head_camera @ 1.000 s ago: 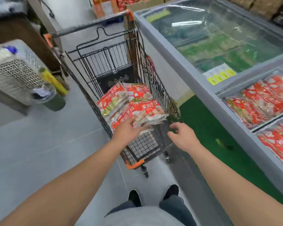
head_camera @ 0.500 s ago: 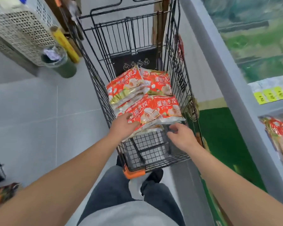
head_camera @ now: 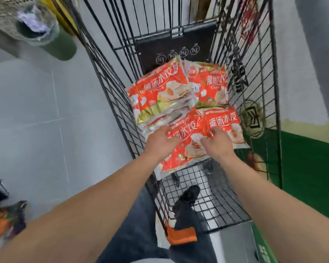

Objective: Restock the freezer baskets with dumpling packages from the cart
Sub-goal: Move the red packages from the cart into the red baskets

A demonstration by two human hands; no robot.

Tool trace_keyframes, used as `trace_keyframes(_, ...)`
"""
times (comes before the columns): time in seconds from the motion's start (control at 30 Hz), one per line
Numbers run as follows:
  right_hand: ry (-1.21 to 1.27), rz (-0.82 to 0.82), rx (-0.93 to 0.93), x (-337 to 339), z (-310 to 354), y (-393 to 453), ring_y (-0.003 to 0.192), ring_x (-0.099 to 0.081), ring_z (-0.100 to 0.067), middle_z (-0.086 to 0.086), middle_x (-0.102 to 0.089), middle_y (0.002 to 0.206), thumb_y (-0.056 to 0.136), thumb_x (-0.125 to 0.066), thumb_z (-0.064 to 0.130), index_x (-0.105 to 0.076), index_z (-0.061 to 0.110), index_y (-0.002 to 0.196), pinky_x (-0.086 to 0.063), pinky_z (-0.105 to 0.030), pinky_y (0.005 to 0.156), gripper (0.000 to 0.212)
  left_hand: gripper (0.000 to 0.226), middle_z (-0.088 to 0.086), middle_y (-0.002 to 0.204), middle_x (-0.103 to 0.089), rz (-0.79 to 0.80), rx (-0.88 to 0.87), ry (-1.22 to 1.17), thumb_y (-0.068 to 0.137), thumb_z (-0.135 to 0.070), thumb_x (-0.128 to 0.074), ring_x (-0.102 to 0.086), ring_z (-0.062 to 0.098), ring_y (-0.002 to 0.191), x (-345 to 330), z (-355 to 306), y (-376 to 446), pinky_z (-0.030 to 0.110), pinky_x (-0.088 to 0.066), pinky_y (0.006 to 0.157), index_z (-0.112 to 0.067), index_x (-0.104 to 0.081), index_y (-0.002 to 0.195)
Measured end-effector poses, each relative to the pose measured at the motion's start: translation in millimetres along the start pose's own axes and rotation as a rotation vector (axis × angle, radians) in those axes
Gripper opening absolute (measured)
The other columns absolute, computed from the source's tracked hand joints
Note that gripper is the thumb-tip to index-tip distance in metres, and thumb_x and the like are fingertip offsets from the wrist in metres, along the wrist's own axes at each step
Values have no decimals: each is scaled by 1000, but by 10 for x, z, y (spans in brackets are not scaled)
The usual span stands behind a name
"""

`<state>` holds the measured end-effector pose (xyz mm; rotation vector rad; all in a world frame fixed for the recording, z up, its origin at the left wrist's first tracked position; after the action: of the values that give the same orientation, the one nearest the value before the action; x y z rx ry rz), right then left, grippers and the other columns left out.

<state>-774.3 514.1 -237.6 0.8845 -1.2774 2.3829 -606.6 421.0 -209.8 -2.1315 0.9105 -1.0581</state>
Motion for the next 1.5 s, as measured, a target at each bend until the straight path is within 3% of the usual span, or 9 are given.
trace_keyframes(0.17,12,22,-112,-153,78,273,107,-62,-31,-10,-68,114,89,-66,25,-63,7,121,-46,-31,85,36,46,-9,109,-59,23,56,-56,95,-31,-56,-49,-5,64,-43,69,237,12,-39,53,-20,-50,139)
trace_keyframes(0.33,279,-99,-170,66,-129,173,82,-58,-23,2,-62,80,88,-66,14,-62,14,87,-41,-29,71,4,37,-10,110,-57,-42,80,-142,96,-28,-56,-64,11,82,-121,103,307,23,-48,60,-17,-53,132)
trace_keyframes(0.47,601,-147,-359,201,-574,130,97,-66,-22,0,-72,102,88,-67,14,-69,20,102,-52,-47,94,15,32,-2,119,-64,-117,169,-191,93,-25,-56,-64,23,105,-252,218,445,39,-55,87,-18,-59,125)
trace_keyframes(0.63,784,-109,-431,60,-888,216,101,-69,-28,0,-75,101,80,-68,13,-72,24,89,-51,-56,94,15,31,4,119,-67,-37,358,-324,97,-27,-50,-64,27,107,-455,339,624,43,-53,95,-20,-60,126)
trace_keyframes(0.77,842,-131,-454,61,-931,146,98,-70,-30,-4,-75,102,77,-70,13,-71,21,88,-54,-57,89,14,22,6,92,-76,-31,423,-452,82,-26,-61,-72,29,87,-469,455,796,49,-59,83,-12,-73,94)
trace_keyframes(0.87,860,-210,-463,126,-943,-58,92,-72,-28,-4,-75,97,81,-68,12,-69,17,91,-56,-55,86,11,20,6,88,-78,36,370,-540,77,-30,-68,-75,30,85,-488,485,810,53,-59,81,-14,-75,88)
trace_keyframes(1.2,1277,-443,-520,427,-1063,-1511,78,-75,-28,-12,-75,97,88,-66,4,-63,9,101,-59,-42,64,14,16,8,93,-76,181,-32,-359,85,-29,-66,-73,31,93,-326,-287,-20,54,-57,88,-18,-71,74)
trace_keyframes(1.33,1420,-548,-527,446,-1315,-2154,82,-73,-33,-15,-74,99,89,-64,3,-62,7,108,-59,-52,68,19,28,15,96,-74,231,-150,-278,92,-23,-65,-70,36,98,-502,-520,-533,54,-55,91,-19,-66,63)
trace_keyframes(1.5,1522,-718,-475,392,-1848,-3072,82,-74,-31,-14,-76,95,89,-65,0,-63,7,99,-60,-52,73,13,22,10,93,-76,336,-294,-165,93,-21,-62,-72,31,93,-981,-710,-1397,56,-57,86,-17,-68,72)
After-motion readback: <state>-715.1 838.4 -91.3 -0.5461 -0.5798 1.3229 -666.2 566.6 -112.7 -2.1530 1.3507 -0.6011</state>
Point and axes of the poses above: each hand's wrist, its own y-axis towards the middle knuckle, its own x-axis out of the back of the hand, z = x × y, the point moved 2 cm from there along y, towards the middle knuckle
